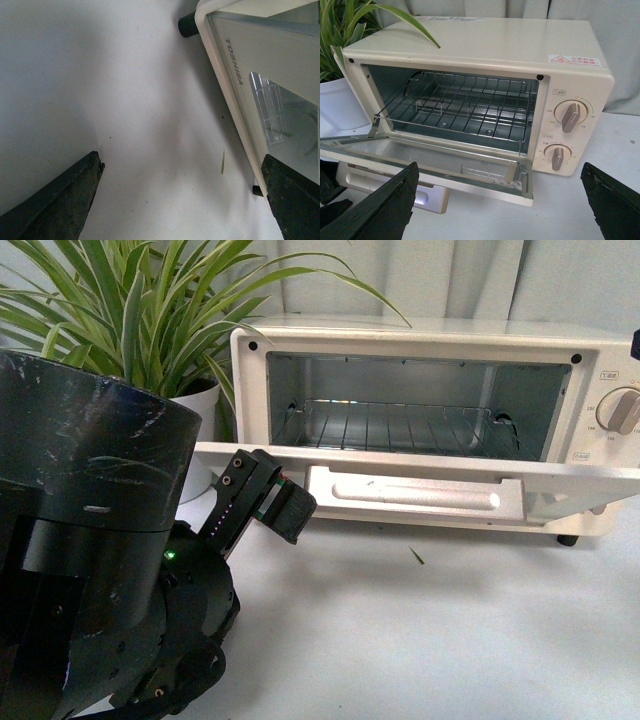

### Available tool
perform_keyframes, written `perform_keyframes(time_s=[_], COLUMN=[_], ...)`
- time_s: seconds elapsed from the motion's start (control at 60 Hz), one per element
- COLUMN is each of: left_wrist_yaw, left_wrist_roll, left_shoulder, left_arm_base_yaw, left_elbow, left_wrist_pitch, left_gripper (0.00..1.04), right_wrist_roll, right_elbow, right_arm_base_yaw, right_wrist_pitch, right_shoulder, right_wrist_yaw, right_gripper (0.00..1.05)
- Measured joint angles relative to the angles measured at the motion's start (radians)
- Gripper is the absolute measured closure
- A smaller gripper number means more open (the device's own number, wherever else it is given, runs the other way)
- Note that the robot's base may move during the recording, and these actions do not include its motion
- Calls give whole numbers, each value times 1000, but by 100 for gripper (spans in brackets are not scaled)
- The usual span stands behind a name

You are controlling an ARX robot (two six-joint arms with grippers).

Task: Open oven

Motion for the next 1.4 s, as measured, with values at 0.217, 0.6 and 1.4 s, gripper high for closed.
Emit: perform_keyframes(time_s=[0.217,0.6,1.4], left_wrist_yaw=[-23,-161,-331], left_wrist_roll=[47,299,773], left_shoulder=[-21,-45,-41], left_arm_base_yaw=[5,-8,-67], left_elbow=[-24,-34,-41], left_wrist_pitch=[-19,-99,-123], left_gripper=[7,7,7], right_wrist_roll=[0,7,8], right_elbow=[-8,-23,-32], right_arm_base_yaw=[-18,-48,-60], right_wrist_pitch=[0,-4,-14], right_shoulder=[-16,-25,-27], right_wrist_yaw=[-13,-38,-61], right_gripper=[9,9,9])
